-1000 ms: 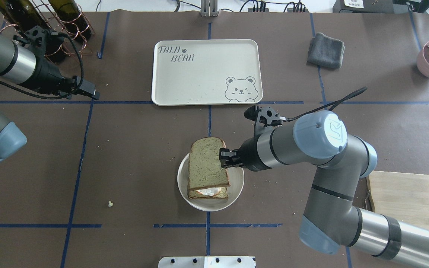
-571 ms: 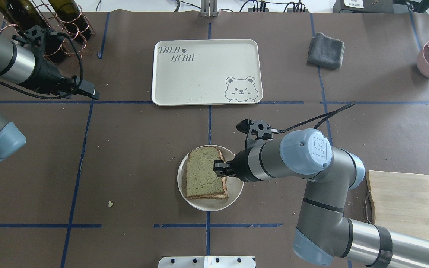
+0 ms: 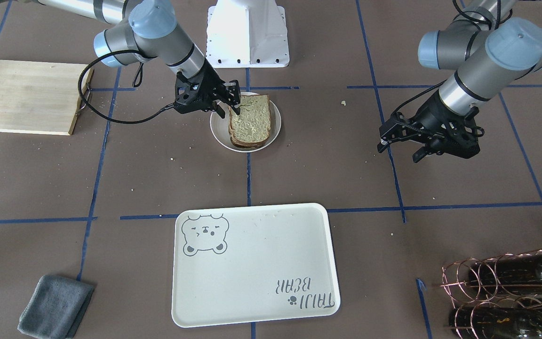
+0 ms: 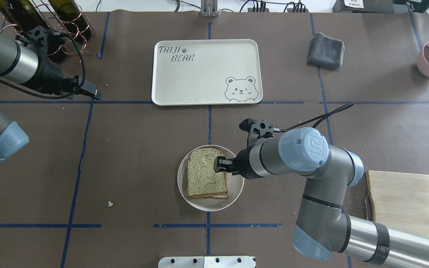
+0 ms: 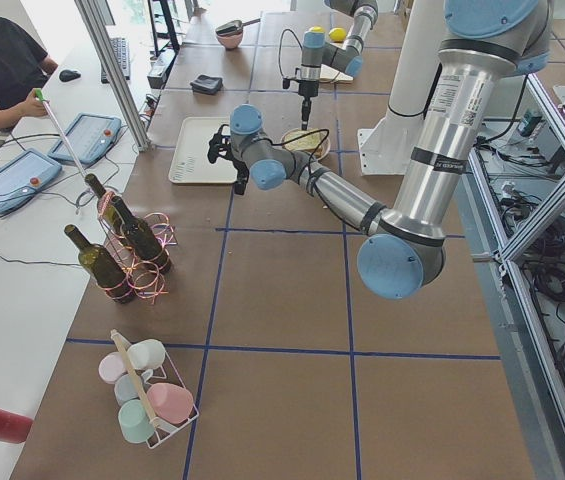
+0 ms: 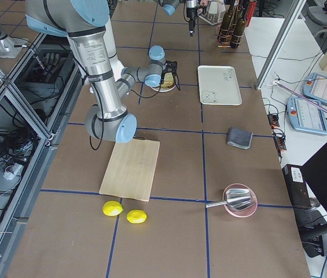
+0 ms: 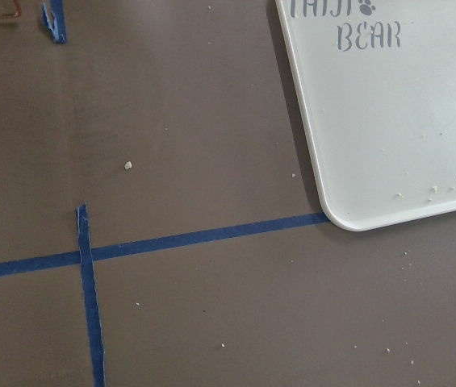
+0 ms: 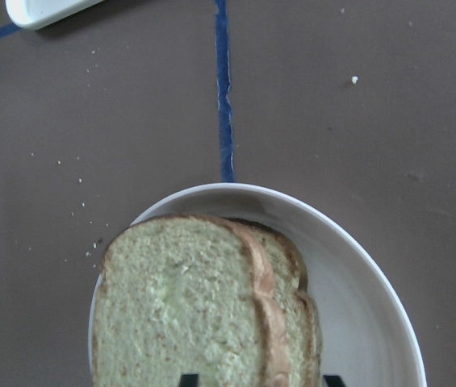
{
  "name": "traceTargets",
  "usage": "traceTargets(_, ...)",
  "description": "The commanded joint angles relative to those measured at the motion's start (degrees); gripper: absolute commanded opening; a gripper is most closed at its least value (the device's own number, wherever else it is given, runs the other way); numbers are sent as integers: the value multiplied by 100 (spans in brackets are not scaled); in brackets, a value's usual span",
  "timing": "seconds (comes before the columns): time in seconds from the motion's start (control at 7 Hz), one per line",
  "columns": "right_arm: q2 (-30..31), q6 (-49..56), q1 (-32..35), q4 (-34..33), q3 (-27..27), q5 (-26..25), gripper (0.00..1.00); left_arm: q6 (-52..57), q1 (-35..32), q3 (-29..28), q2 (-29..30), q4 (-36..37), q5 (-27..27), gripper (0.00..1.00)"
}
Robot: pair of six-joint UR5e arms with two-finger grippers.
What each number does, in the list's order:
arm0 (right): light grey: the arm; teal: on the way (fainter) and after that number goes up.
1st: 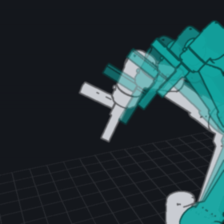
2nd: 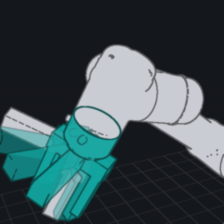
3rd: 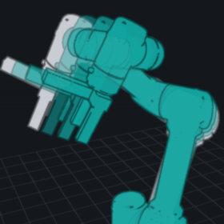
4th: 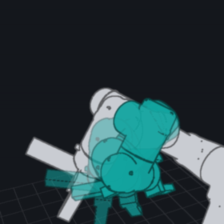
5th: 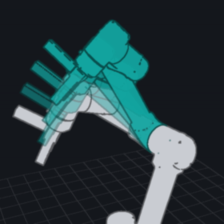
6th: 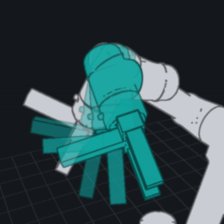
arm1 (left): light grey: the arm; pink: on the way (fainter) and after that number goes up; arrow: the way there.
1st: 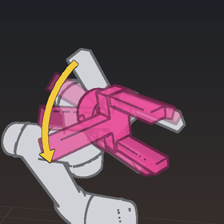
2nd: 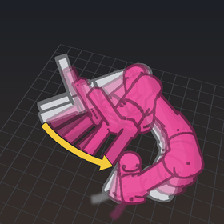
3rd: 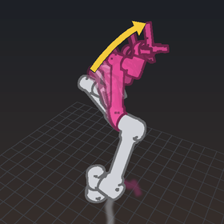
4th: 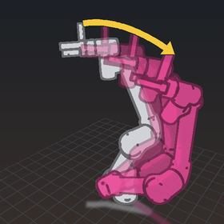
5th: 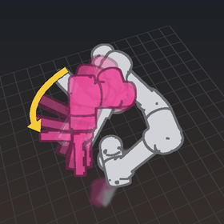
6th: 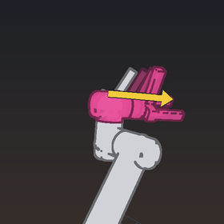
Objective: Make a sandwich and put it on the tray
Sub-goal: 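Release the bread and raise the right arm while the left gripper reaches the plate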
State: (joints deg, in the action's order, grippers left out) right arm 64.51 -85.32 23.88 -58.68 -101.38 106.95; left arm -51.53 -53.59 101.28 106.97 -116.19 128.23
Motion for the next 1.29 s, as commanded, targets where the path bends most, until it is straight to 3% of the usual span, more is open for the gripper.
traceTargets(0.0, -35, -20, 631, -674, -266, 647, 100, -276, 163, -12, 165, 0, -17, 100)
traceTargets(0.14, -105, 50, 1001, -1280, -451, 1017, 100, -879, 565, -3, 418, 17, -374, 100)
traceTargets(0.29, -88, 207, 1292, -1756, -575, 1065, 100, -1416, 1178, 40, 499, 35, -926, 100)
traceTargets(0.43, -53, 1157, 1591, -2352, -611, 1152, 100, -1883, 1636, 49, 639, 79, -1280, 99)
traceTargets(0.71, -44, 2977, 2065, -3724, -716, 1188, 100, -2431, 2104, 111, 1051, 691, -1502, 89)
traceTargets(0.86, 226, 3647, 2260, -3851, -839, 1206, 100, -2528, 2472, 128, 1097, 833, -1860, 82)
traceTargets(1.0, 403, 3941, 2531, -3844, -840, 1467, 100, -2720, 2737, 102, 1124, 835, -1976, 70)
traceTargets(1.14, 552, 4275, 2821, -3826, -840, 1696, 100, -2757, 2887, 24, 1133, 835, -1986, 65)
